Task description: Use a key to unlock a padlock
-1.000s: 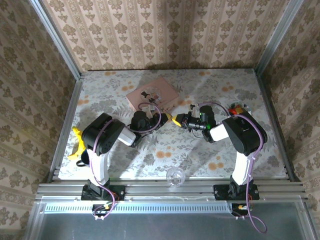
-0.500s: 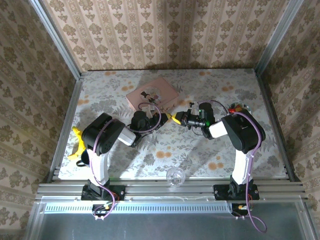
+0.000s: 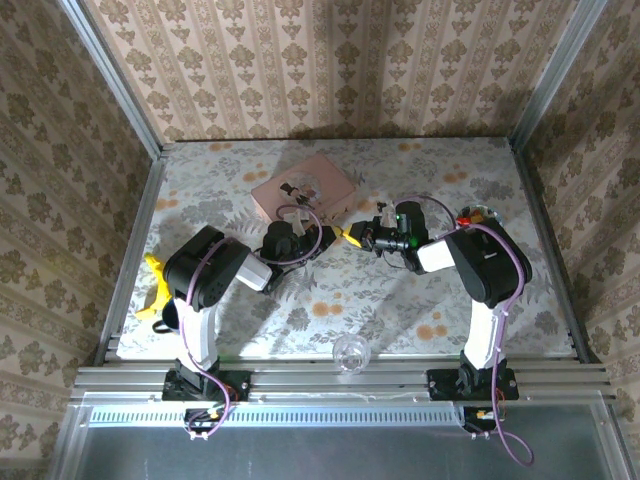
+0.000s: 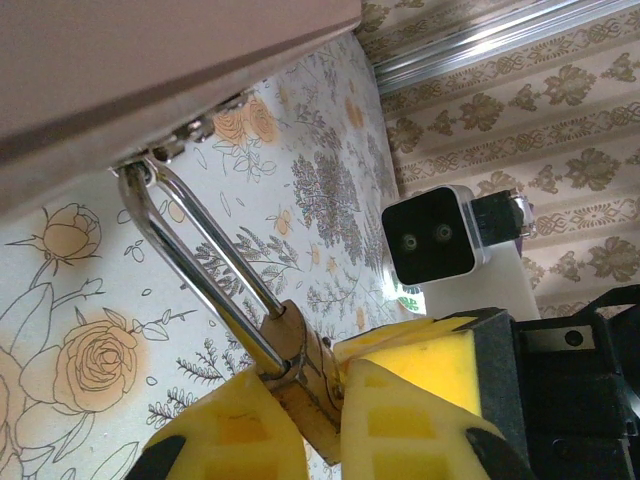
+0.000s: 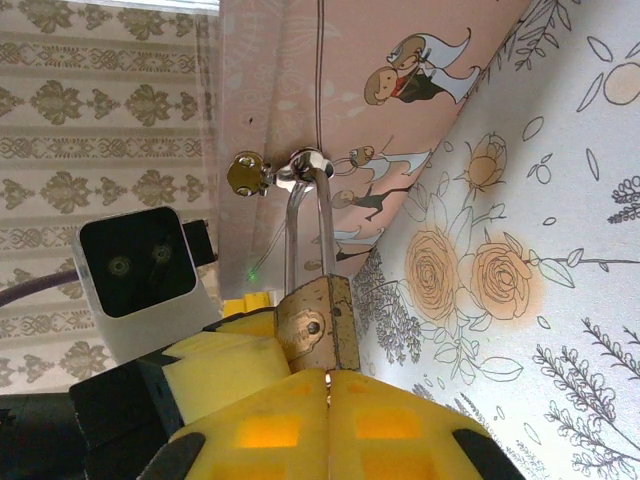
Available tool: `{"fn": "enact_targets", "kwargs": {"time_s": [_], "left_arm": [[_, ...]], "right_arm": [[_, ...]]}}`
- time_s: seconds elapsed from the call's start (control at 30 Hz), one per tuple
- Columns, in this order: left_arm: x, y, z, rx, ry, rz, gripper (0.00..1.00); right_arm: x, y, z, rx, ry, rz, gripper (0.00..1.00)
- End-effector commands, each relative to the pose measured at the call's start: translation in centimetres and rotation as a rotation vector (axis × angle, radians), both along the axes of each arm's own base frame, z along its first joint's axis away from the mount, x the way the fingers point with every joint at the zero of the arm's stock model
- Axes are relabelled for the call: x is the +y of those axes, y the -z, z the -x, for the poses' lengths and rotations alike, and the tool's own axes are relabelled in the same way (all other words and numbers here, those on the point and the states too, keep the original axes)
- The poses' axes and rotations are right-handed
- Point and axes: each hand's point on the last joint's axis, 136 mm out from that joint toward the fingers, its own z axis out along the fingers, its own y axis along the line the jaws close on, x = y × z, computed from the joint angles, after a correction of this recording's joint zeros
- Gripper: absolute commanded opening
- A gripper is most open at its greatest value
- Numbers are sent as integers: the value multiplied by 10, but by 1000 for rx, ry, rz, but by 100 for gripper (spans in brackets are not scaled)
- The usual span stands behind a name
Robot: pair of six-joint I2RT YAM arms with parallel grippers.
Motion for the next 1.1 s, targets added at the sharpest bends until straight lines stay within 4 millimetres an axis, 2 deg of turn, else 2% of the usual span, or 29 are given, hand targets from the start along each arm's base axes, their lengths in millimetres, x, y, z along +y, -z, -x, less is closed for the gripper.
{"fn": "enact_targets", "kwargs": {"time_s": [0.0,0.1,0.3,0.43,0.57,0.7,0.93,1.07], "left_arm": [[-5,80,83,450,185,-95,0],[-1,78,83,447,185,-101,0],[4,77,100,466,269,-115,0],[5,72,109,454,321,-121,0],[5,71,116,439,363,-133,0],[0,67,116,429,395,-100,0],[-1,72,112,452,389,-66,0],[1,70,107,447,363,-52,18]], "right_arm": [[-3,-10,-7,-60,41,76,17],[-12,-6,3,-47,49,146,24],[-25,-7,18,-37,60,220,29],[-28,0,27,-16,53,236,32],[-22,2,33,-8,28,165,32],[-11,2,31,-13,5,87,38],[11,1,24,-26,-29,3,35],[17,1,22,-24,-32,-16,28]]}}
